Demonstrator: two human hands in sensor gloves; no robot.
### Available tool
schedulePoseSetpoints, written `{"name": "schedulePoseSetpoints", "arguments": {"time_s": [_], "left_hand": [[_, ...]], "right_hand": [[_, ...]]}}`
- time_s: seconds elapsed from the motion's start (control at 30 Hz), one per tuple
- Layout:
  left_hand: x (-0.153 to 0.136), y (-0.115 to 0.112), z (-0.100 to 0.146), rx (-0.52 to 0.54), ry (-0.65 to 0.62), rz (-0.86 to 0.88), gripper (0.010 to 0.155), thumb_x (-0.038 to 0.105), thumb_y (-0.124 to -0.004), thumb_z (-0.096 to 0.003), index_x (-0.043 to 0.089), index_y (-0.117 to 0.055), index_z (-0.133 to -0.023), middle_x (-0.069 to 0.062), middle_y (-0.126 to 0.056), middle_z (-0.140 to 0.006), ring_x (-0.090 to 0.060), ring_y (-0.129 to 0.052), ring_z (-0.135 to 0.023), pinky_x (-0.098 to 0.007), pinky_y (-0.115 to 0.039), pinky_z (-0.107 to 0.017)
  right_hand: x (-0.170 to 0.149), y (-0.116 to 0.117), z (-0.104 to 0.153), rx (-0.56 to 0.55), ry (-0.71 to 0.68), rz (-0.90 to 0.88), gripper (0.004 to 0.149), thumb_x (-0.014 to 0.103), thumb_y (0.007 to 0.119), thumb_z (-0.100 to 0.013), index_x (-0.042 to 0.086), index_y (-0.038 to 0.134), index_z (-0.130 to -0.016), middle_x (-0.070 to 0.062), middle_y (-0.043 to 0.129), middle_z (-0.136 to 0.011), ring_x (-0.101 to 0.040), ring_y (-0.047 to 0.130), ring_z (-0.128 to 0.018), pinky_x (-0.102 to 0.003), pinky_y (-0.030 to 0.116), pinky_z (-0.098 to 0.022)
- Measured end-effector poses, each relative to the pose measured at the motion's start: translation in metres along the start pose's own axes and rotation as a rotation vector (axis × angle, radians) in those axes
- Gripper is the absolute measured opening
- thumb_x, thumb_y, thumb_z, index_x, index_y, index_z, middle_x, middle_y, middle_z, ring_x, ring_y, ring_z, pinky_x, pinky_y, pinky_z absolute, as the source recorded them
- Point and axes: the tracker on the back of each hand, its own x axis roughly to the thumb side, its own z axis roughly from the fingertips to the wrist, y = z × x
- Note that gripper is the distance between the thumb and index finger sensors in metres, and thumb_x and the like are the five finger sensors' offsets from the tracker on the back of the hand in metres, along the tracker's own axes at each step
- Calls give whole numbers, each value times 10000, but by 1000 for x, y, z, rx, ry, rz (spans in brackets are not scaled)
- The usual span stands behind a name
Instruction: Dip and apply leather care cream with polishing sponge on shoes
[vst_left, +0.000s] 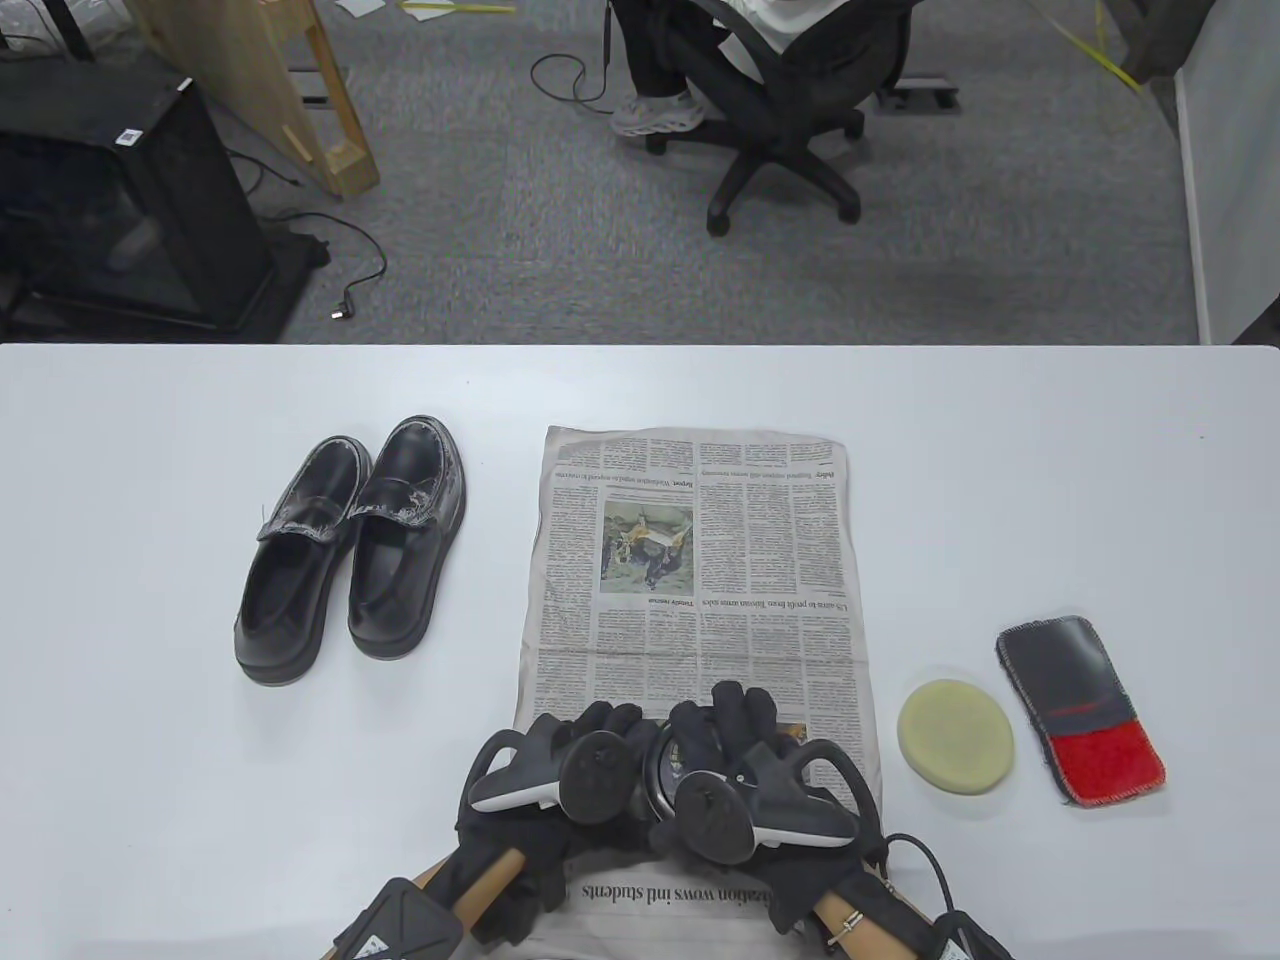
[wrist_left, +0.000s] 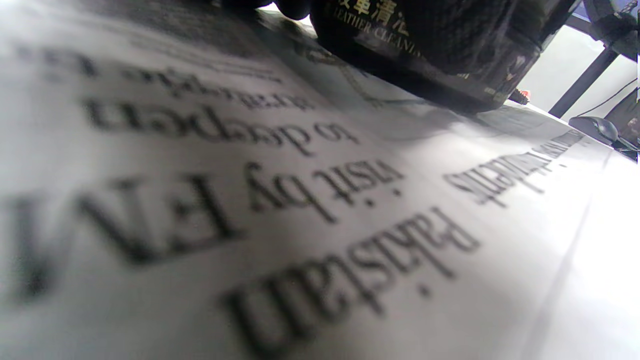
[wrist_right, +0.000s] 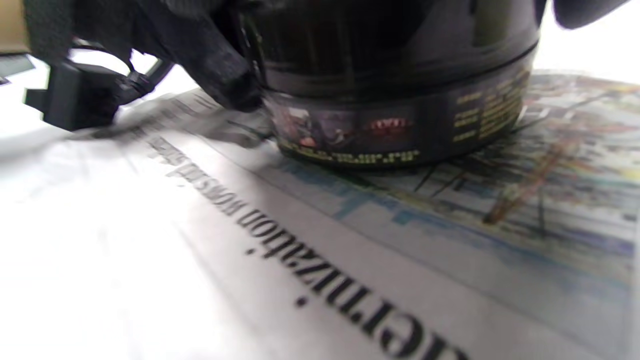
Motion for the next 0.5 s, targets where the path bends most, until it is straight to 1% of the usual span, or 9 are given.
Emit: {"name": "schedulePoseSetpoints", "arguments": {"time_s": [0.07, 0.13, 0.2, 0.23, 0.3, 0.37, 0.43, 0.5], "left_hand": [[0, 0, 0, 0, 1, -2, 987, 572, -714, -523, 35, -246, -1206, -273, -194, -1237, -512, -225, -1056, -658, -318, -698], [0, 0, 0, -1, 1, -3, 990, 572, -714, -521, 32, -246, -1206, -273, -195, -1237, -514, -227, -1055, -659, -318, -698], [0, 0, 0, -1, 1, -5, 988, 572, -713, -522, 33, -245, -1206, -273, -194, -1237, -516, -226, -1054, -660, -319, -697], [1, 0, 0, -2, 2, -7, 991, 572, -712, -521, 32, -244, -1206, -275, -194, -1236, -517, -225, -1054, -660, -319, -697], [1, 0, 0, -5, 2, -11, 992, 574, -707, -522, 30, -237, -1206, -276, -186, -1236, -516, -218, -1055, -663, -310, -698], [1, -1, 0, -8, 3, -15, 992, 573, -702, -523, 27, -232, -1206, -277, -182, -1235, -520, -213, -1054, -664, -308, -698], [1, 0, 0, -8, 5, -16, 992, 574, -700, -523, 27, -233, -1206, -275, -181, -1235, -519, -215, -1054, -664, -308, -698], [2, -1, 0, -8, 6, -17, 990, 572, -700, -521, 30, -234, -1206, -272, -183, -1236, -516, -215, -1055, -663, -308, -699]], "right_hand": [[-2, -2, 3, -1, 5, 18, 1005, 604, 586, -561, -56, 123, -1162, -535, 120, -1069, -817, 305, -887, -698, 593, -635], [-1, -3, 5, -21, 25, 60, 1006, 615, 603, -538, -29, 158, -1169, -509, 169, -1095, -796, 396, -904, -659, 636, -646], [1, -4, 5, -58, 68, 137, 1020, 659, 584, -511, -9, 205, -1182, -471, 262, -1128, -744, 557, -902, -601, 714, -644], [4, -2, 4, -94, 96, 206, 1037, 698, 543, -500, -7, 219, -1189, -461, 329, -1134, -700, 650, -871, -559, 759, -617], [9, 3, 1, -136, 141, 330, 1077, 764, 407, -488, -28, 235, -1199, -465, 451, -1098, -610, 785, -755, -498, 792, -556], [14, 6, -2, -155, 179, 412, 1101, 778, 281, -489, -60, 259, -1203, -471, 547, -1034, -537, 866, -653, -449, 832, -469], [19, 6, -5, -147, 210, 453, 1102, 765, 226, -493, -75, 276, -1204, -479, 601, -989, -503, 909, -593, -426, 854, -415], [19, 5, -5, -121, 214, 447, 1096, 749, 195, -497, -86, 264, -1203, -491, 605, -971, -496, 916, -593, -423, 859, -417]]}}
